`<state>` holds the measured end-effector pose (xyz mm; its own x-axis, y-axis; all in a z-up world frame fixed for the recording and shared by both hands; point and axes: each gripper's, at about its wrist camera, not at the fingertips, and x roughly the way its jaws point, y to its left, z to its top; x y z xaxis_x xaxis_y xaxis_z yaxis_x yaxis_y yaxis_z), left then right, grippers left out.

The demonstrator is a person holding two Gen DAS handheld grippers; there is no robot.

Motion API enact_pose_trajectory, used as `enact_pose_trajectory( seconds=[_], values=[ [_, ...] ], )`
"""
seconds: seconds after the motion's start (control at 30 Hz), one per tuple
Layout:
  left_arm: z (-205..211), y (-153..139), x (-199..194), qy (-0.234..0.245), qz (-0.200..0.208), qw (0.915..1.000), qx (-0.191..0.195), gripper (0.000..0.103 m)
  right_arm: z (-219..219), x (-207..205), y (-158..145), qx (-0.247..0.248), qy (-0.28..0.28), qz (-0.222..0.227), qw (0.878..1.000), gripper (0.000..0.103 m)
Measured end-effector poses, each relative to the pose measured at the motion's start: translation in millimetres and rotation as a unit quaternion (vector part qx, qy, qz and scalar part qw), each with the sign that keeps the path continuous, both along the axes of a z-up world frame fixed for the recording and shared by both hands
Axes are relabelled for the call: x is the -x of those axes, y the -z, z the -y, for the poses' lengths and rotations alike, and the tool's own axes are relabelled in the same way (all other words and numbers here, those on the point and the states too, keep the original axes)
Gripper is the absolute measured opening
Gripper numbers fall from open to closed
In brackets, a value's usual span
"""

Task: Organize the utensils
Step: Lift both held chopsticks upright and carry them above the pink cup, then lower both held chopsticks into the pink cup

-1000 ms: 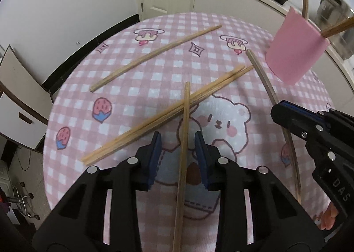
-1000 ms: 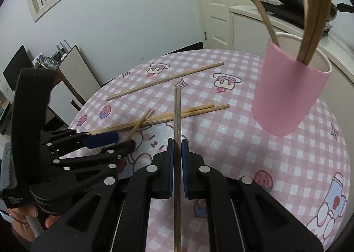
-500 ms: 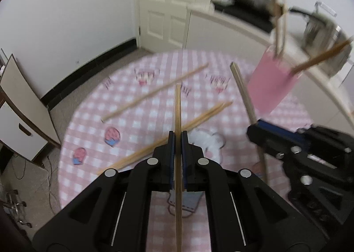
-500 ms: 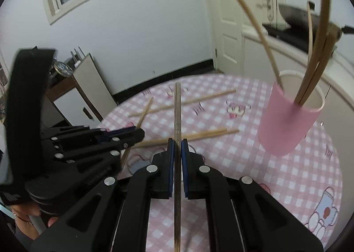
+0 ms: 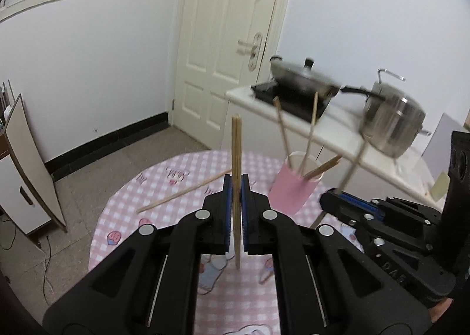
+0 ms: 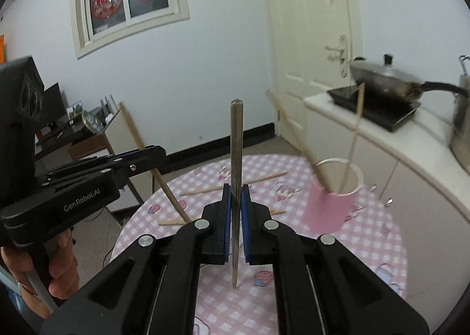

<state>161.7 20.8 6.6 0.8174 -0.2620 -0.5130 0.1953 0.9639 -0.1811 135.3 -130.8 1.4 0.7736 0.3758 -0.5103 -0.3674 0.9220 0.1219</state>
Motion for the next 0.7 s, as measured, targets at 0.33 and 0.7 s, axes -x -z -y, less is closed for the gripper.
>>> enact_pose_trajectory(
  seconds=[0.33, 0.7],
  values=[
    [38.7, -41.3, -7.4, 0.010, 0.052, 0.9976, 0.046, 0.006, 58.4, 4.9, -32.9, 0.004, 0.057, 0.052, 0.997, 0.005],
    [61.4, -77.2, -46.7, -0.032, 0.119, 0.9879, 0.094, 0.006, 78.6, -25.8, -57.0, 0.024, 0.105, 0.115, 0.988, 0.005]
  ],
)
